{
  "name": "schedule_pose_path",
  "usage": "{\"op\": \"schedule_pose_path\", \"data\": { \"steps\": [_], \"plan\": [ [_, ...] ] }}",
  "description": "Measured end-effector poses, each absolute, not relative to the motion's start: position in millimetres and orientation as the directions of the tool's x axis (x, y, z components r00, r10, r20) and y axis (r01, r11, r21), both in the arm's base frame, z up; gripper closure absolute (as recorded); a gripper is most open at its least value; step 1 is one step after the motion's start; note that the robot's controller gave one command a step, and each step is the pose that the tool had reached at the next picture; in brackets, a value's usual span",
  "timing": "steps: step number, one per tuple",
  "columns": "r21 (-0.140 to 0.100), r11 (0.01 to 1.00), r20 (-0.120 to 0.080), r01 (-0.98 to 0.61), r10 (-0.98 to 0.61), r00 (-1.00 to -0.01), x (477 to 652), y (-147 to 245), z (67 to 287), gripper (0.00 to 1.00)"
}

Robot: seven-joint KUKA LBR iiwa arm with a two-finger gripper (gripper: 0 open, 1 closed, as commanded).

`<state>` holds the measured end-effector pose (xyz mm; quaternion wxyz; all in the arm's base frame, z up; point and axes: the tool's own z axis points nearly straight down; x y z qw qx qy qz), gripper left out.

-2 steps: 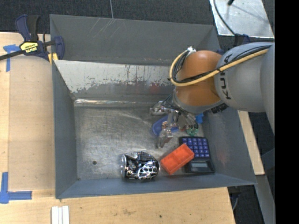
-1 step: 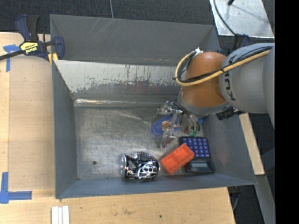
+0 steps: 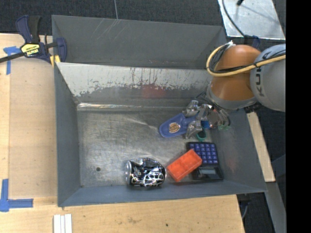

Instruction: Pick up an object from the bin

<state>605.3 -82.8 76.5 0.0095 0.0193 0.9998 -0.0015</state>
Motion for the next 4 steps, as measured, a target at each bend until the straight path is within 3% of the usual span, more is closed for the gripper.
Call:
{"op": "schedule_pose_path", "data": {
  "steps": [1,2,3,4],
  "plan": [
    [-0.003,0.999,-0.019,0.039,0.039,-0.999,605.3,-83,76,1.0],
    [0.0,1.0,-0.004,0.017,0.017,-1.0,605.0,-89,160,1.0],
    [0.0,1.0,-0.004,0.017,0.017,-1.0,605.0,-89,160,1.0],
    [0.0,1.0,0.003,0.018,0.018,-1.0,605.4,-92,204,1.0]
  ]
}}
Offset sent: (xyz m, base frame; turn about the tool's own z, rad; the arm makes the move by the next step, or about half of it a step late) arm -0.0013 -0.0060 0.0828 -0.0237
